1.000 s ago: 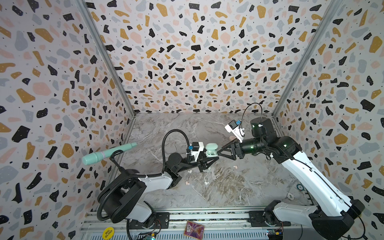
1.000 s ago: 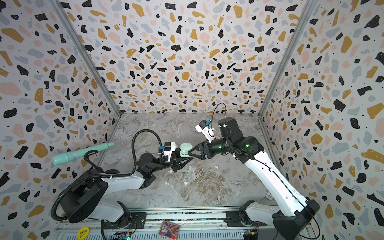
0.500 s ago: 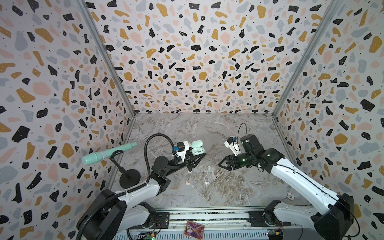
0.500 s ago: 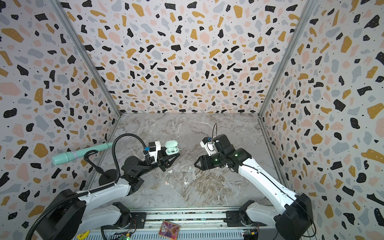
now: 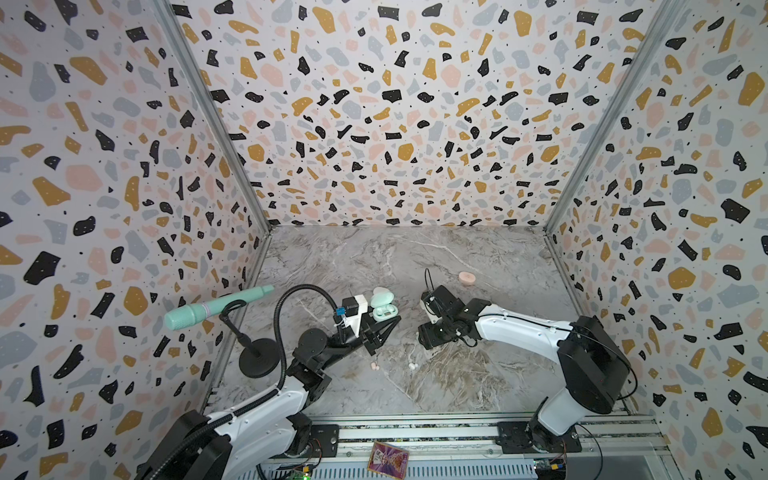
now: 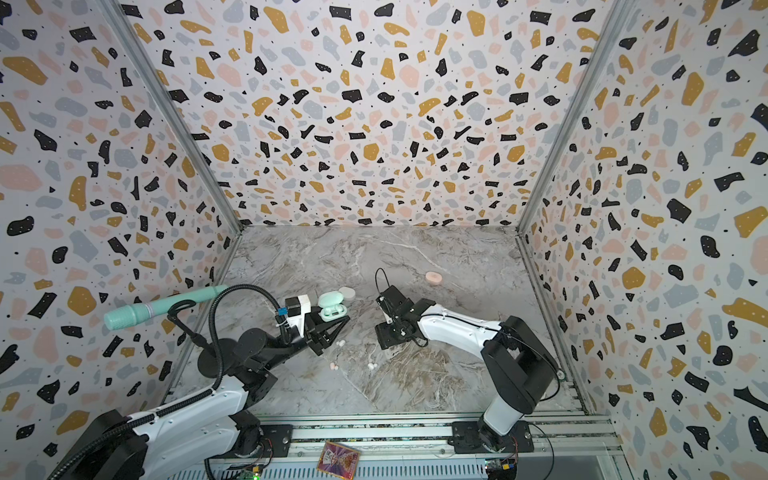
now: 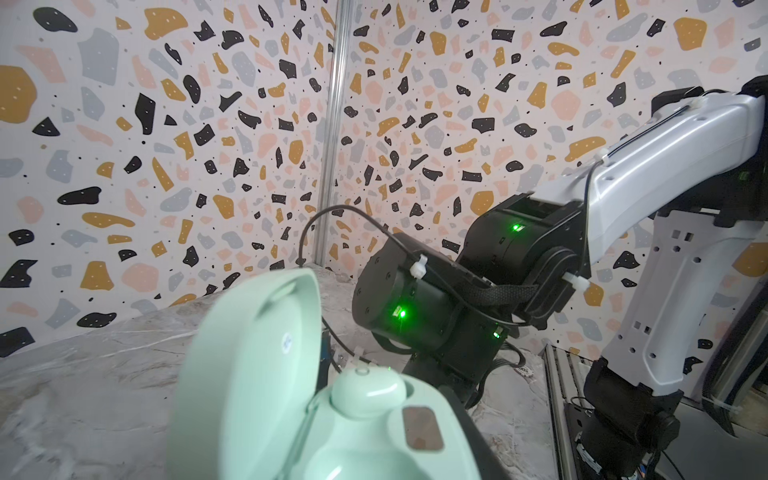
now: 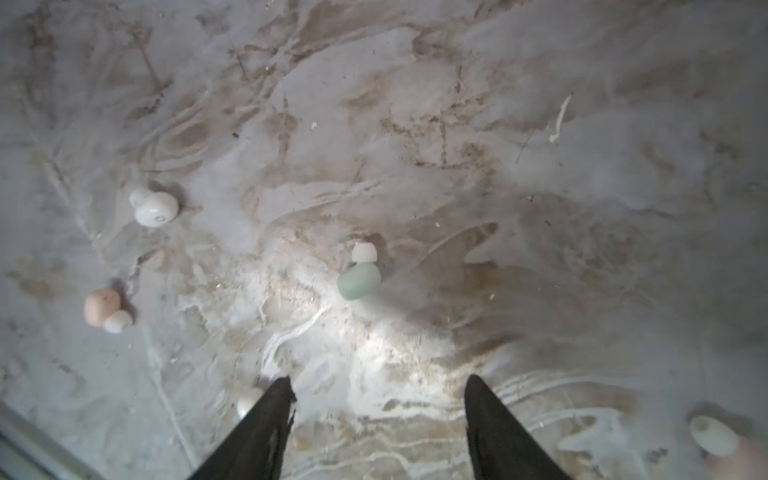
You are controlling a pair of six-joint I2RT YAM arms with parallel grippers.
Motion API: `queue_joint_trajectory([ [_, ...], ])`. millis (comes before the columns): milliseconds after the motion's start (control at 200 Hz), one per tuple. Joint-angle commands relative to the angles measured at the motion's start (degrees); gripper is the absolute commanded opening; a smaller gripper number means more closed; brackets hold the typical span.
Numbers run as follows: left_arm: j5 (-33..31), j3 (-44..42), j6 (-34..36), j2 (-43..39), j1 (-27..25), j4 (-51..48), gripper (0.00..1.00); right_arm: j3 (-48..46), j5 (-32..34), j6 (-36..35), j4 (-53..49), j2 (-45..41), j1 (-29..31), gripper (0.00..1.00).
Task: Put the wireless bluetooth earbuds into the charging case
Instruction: 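Withdraw the right gripper and move it over another mint-green earbud, then lower the open right gripper around the second mint-green earbud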
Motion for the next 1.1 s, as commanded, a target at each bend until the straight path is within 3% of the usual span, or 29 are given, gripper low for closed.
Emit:
queue_joint_trajectory([
  [0, -1.23, 0.03, 1.10, -0.69, 0.36, 1.45, 0.18, 4.65, 5.37, -0.04, 1.23, 2.74, 1.06, 0.67],
  [411, -0.49, -0.91, 0.67, 2.78, 0.32, 5.30, 0.19, 8.01, 8.86, -1.90, -0.54, 9.91, 2.83, 0.67],
  [1096, 0.96, -0.49, -0.97, 5.54, 0.32, 8.13, 0.20, 2.58, 14.59, -4.47, -3.58, 6.18, -0.31, 0.67],
])
